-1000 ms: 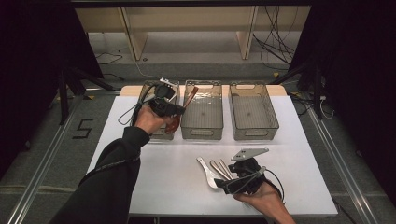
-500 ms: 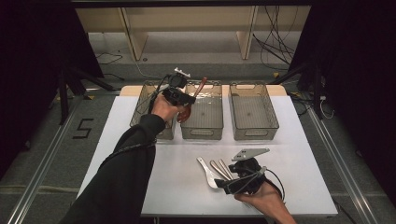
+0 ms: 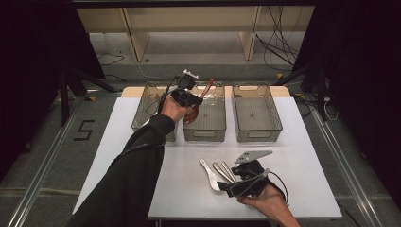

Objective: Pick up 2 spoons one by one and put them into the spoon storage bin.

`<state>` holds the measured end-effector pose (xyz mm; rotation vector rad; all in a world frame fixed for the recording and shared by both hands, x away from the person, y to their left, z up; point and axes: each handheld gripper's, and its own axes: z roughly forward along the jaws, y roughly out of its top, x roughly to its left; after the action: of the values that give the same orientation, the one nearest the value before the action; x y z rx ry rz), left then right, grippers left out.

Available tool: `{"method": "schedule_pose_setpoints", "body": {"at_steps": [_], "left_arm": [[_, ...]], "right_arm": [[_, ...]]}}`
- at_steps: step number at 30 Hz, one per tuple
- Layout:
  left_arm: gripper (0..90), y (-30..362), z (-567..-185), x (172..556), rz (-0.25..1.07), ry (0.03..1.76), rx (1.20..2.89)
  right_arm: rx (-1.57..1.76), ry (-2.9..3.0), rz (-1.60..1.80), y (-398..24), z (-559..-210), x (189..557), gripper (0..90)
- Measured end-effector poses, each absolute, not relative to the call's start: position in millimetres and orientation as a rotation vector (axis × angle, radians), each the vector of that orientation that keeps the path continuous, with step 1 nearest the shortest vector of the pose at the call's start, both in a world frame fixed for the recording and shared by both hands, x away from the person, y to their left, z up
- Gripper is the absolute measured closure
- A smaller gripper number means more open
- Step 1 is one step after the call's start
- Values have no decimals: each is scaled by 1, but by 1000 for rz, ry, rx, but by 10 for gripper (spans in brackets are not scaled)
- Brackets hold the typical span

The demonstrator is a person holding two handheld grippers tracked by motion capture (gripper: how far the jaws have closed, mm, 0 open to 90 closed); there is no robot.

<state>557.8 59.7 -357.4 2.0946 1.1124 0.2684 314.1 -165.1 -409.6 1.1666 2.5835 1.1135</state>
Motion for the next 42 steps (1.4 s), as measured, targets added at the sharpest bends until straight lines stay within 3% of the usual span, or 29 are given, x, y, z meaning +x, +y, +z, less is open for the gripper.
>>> {"method": "schedule_pose_setpoints", "body": {"at_steps": [9, 20, 24, 28, 42], "left_arm": [[797, 56, -367, 561, 259, 1117, 2073], [455, 73, -352, 549, 192, 1115, 2070], [371, 92, -343, 538, 177, 1110, 2043], [308, 114, -338, 521, 178, 1077, 2047], [217, 177, -364, 451, 177, 1109, 2016]], "right_arm": [[1163, 2588, 1110, -164, -410, 314, 279], [1170, 2587, 1105, -164, -410, 313, 279], [1165, 2583, 1105, -164, -410, 314, 279], [1162, 2583, 1101, -164, -410, 315, 279], [1158, 2589, 1088, -156, -409, 319, 279]]}}
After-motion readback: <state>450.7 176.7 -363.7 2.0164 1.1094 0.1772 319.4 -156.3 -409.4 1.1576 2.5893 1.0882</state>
